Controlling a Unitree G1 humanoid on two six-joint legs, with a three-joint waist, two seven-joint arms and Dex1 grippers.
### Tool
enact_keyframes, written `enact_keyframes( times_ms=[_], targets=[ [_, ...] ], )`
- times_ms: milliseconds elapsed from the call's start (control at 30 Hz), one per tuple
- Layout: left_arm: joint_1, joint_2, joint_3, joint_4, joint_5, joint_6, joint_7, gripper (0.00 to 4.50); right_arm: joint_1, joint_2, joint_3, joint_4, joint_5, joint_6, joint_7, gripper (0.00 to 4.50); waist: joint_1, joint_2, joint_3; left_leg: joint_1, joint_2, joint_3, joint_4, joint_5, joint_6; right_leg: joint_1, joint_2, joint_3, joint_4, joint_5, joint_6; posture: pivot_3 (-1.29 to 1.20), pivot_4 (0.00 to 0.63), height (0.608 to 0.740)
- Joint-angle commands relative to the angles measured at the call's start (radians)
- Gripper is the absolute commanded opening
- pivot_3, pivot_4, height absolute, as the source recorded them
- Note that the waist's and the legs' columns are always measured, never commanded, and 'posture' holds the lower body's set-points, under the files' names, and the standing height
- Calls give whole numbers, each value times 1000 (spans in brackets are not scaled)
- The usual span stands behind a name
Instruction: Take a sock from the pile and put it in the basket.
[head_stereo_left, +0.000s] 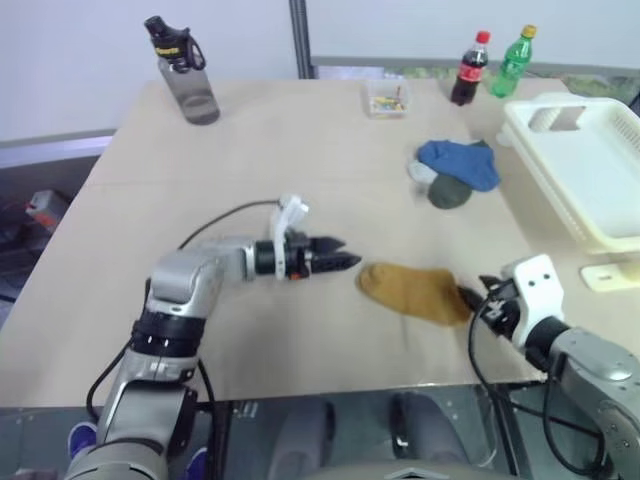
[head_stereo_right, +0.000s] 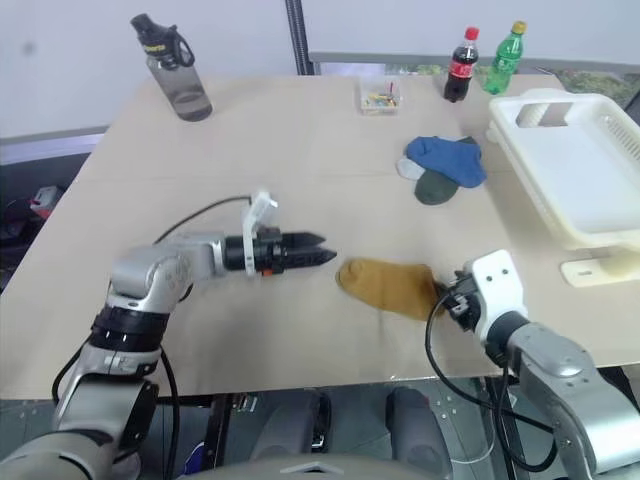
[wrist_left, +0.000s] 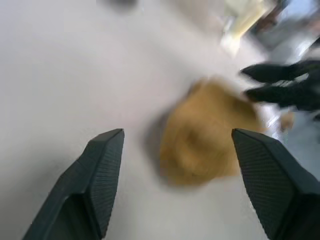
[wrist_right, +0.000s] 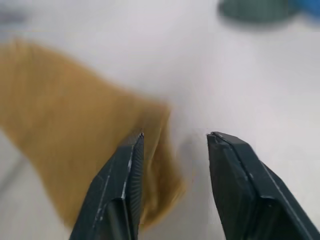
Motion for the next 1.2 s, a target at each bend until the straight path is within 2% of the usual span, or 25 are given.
enact_keyframes(
  times_ms=[33,67,100,133,300,333,367,500,600,700,733,767,800,833,867,967,1067,1200],
  targets=[
    [-17,-54,-73,-44,23,-42,3,3831,-11,-9,-6,-23,8,-50,31,832,0,1,0,0,0,0,0,0,0,1,0,0,-1,0,0,0,150,740],
    [-12,-65,-102,-34,53,-73,0,3593,-20,-8,11,-14,7,-59,38,297,0,1,-1,1,0,0,0,0,0,1,0,1,-2,0,0,0,150,740],
    [-3,-72,-140,-19,96,-116,-1,3322,-30,-3,37,2,3,-69,44,0,-3,1,-1,1,0,0,0,0,1,1,0,1,-2,0,0,0,150,740],
    [5,-79,-172,-7,133,-155,-1,3028,-36,4,64,21,-4,-81,47,0,-9,1,-1,1,0,0,-1,0,1,1,0,2,-3,0,0,0,150,740],
    [69,-95,-281,52,245,-291,-29,413,-52,-5,234,177,-112,-175,66,0,-17,1,0,1,1,1,-2,0,1,0,1,1,-3,0,0,0,150,740],
    [81,-98,-290,67,259,-308,-29,105,-50,-16,259,204,-136,-194,72,0,-18,1,0,1,1,2,-2,0,1,0,1,1,-2,0,0,0,150,740],
    [95,-88,-314,84,294,-347,-33,36,-43,-26,279,228,-156,-209,79,0,-17,1,-1,1,1,2,-2,0,1,1,1,1,-2,0,0,0,150,740],
    [132,-80,-375,144,398,-467,-48,36,-20,-52,338,314,-225,-279,107,0,-15,-1,-3,3,1,2,-2,-1,1,3,1,0,-3,0,0,0,150,740],
    [150,-89,-363,153,403,-481,-51,36,-17,-45,336,331,-238,-306,112,0,-15,-1,-6,11,1,2,-2,-1,2,11,1,0,-4,-1,0,0,150,740],
    [135,-105,-180,68,159,-222,-64,36,-15,-30,269,254,-172,-292,134,0,-15,-1,-7,14,2,0,-2,-2,3,13,1,1,-4,-5,-1,0,150,740],
    [123,-92,-134,49,100,-159,-76,271,-16,-36,252,227,-147,-289,153,0,-16,-1,-6,14,2,0,-2,-2,3,13,1,1,-4,-5,-1,0,150,740],
    [111,-78,-95,44,64,-114,-78,532,-17,-38,235,209,-132,-284,160,416,-18,-1,-5,13,3,0,-2,-2,3,13,1,1,-3,-5,-1,0,150,740],
    [98,-60,-63,47,41,-78,-78,918,-17,-43,223,193,-120,-283,169,636,-18,-1,-5,12,3,-1,-2,-2,3,11,1,1,-3,-2,3,0,150,740],
    [89,-45,-35,42,20,-35,-63,918,-16,-46,213,179,-113,-279,173,636,-18,-1,-5,12,3,-1,-2,-2,3,11,1,1,-3,-2,2,0,150,740],
    [74,-34,-6,47,8,12,-34,1522,-19,-48,205,168,-110,-275,172,1262,-18,-1,-5,12,3,-1,-2,-2,3,11,1,1,-3,-2,2,0,150,740],
    [41,8,46,55,-46,160,-4,2740,-22,-56,191,144,-100,-267,182,2558,-17,-1,-5,12,2,-1,-3,-2,3,11,1,0,-3,-2,2,0,150,740],
    [55,79,-6,16,-67,264,-43,2740,-14,-75,202,161,-109,-288,209,2558,-18,-1,-5,12,2,0,-3,-2,3,11,1,1,-4,-2,2,0,150,740],
    [66,79,-100,44,-1,307,25,2740,0,-80,226,214,-129,-326,235,2558,-13,-1,-5,12,1,0,-3,-2,3,11,1,1,-4,-1,1,0,150,740]
  ],
)
